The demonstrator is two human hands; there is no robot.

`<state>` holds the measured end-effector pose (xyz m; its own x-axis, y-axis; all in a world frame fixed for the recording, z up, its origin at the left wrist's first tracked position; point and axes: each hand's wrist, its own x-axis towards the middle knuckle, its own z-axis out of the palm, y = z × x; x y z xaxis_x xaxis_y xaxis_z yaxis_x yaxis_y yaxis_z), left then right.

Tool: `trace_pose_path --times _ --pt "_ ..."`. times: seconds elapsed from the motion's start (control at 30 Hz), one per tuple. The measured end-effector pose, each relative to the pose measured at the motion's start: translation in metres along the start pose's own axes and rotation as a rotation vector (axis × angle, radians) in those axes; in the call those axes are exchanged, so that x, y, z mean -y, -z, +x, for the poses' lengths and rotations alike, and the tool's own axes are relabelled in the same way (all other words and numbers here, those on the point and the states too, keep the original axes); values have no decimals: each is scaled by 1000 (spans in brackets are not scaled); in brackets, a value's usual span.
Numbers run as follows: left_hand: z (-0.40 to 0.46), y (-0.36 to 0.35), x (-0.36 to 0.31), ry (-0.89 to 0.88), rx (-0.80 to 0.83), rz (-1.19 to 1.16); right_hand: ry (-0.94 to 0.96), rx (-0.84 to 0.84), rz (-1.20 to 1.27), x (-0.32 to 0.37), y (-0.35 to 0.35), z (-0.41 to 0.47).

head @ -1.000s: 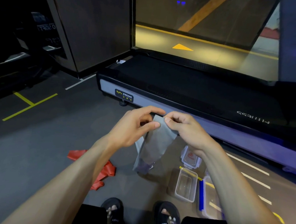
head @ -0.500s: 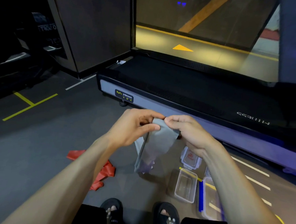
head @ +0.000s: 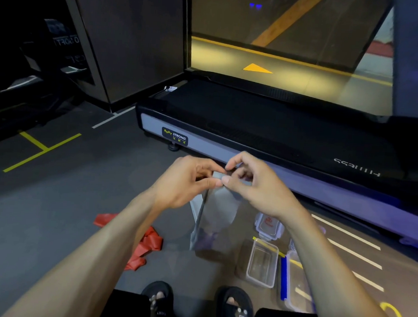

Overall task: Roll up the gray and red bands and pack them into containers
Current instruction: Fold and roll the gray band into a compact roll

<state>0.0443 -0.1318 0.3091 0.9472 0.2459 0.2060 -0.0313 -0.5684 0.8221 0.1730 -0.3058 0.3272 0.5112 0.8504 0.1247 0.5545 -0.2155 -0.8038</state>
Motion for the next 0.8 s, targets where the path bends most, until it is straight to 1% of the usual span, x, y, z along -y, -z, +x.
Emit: trace_pose_path --times 0.1,0.23,0.33,0.4,0.47,0.53,0.7,0.8 --pt "0 1 1 1 11 -5 107 2 -187 0 2 -2" --pt "0 -1 3 0 -22 -39 171 -43 -289 1 0 -1" --pt "1 -5 2 11 -118 -97 190 -115 -268 4 -4 0" --pt "1 -9 0 13 -152 -178 185 -181 -228 6 -4 0" --pt "-1 -12 -1 28 -145 -253 166 -242 -188 8 -3 -1" --pt "-1 -15 -1 30 -132 -273 156 -278 -166 10 -1 -2" --pt "-1 -17 1 61 -143 -312 101 -312 -117 12 -1 -3" --pt "-1 -19 -1 49 -115 -334 67 -329 -72 13 0 -2"
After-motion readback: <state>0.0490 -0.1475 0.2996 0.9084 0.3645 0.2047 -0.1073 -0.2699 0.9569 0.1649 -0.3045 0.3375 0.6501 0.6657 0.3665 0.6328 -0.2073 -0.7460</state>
